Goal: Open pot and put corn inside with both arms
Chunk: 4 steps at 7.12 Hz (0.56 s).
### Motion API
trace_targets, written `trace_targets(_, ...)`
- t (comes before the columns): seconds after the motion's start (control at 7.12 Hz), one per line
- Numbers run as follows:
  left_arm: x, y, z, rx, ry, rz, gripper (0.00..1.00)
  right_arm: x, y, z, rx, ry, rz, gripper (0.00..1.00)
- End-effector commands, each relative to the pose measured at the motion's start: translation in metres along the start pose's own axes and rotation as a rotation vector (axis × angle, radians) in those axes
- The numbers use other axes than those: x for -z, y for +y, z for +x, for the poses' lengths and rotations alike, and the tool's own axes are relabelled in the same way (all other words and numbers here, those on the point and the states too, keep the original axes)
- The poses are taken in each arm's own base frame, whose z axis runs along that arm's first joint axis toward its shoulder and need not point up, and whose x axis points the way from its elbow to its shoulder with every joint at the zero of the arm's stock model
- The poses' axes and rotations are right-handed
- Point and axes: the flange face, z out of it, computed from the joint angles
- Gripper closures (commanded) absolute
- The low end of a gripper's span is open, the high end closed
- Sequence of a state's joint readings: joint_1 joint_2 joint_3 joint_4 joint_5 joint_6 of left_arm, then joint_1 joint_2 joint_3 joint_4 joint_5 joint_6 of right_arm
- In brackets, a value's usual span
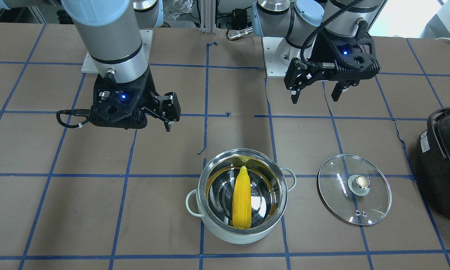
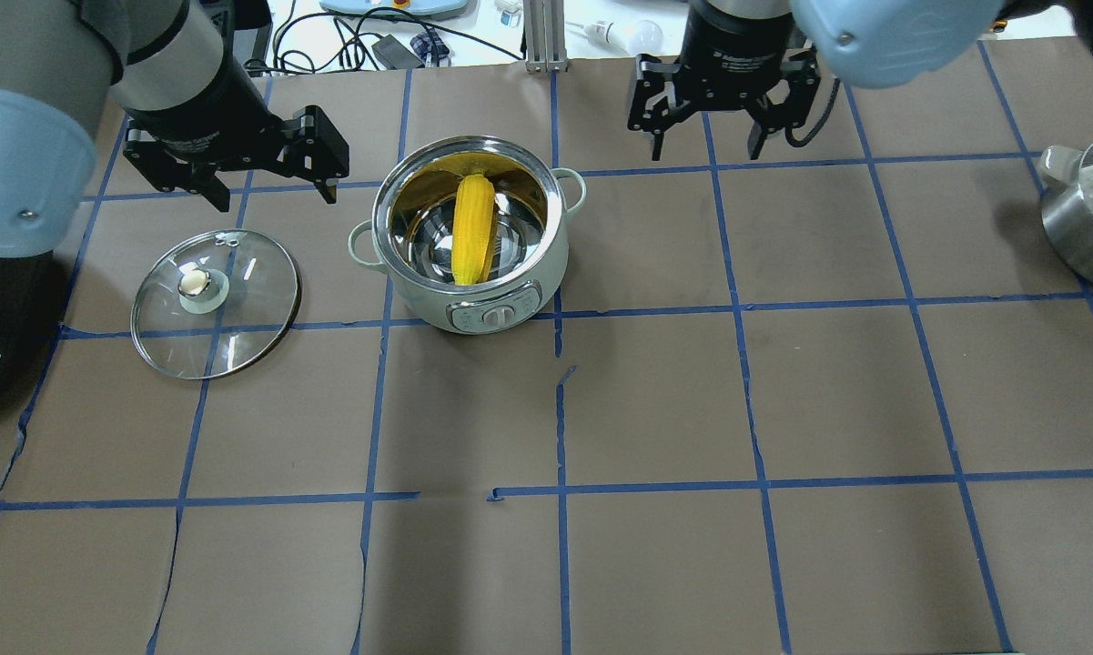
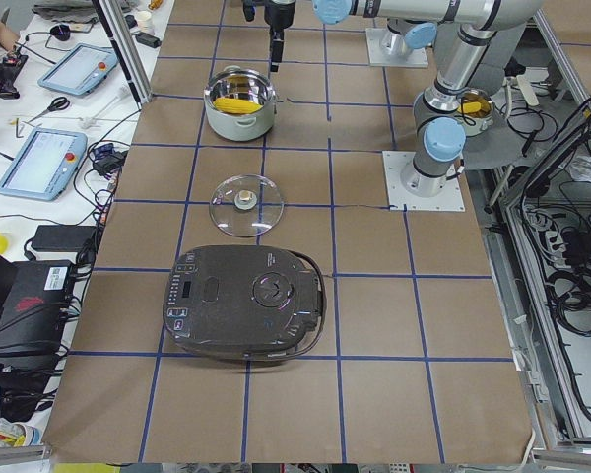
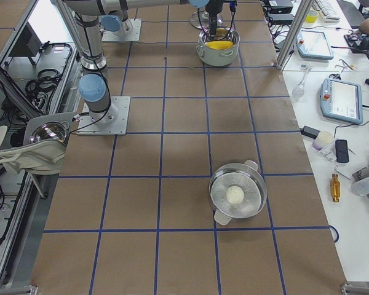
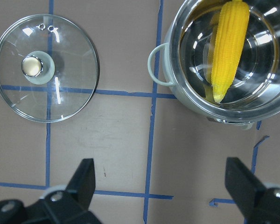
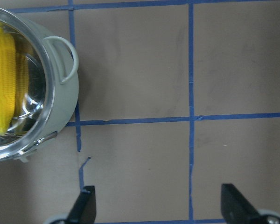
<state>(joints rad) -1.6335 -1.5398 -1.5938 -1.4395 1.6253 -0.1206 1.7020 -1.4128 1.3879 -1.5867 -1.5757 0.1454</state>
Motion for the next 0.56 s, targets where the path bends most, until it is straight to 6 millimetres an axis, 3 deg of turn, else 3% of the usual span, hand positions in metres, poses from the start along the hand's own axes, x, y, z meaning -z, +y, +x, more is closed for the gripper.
trace_targets(0.0, 0.005, -0.006, -0.003, -0.008, -0.001, 0.023, 0.00, 0.015, 0.027, 0.044, 0.074, 0.033, 0.014, 0.07)
trace_targets(0.14, 0.007, -0.019, -0.016, 0.019, 0.027, 0.055, 0.00, 0.014, 0.040, 0.047, 0.100, 0.034, 0.018, 0.07)
trace_targets(0.42, 0.002, -0.017, -0.022, 0.025, 0.023, 0.045, 0.00, 0.013, 0.041, 0.046, 0.098, 0.034, 0.020, 0.00)
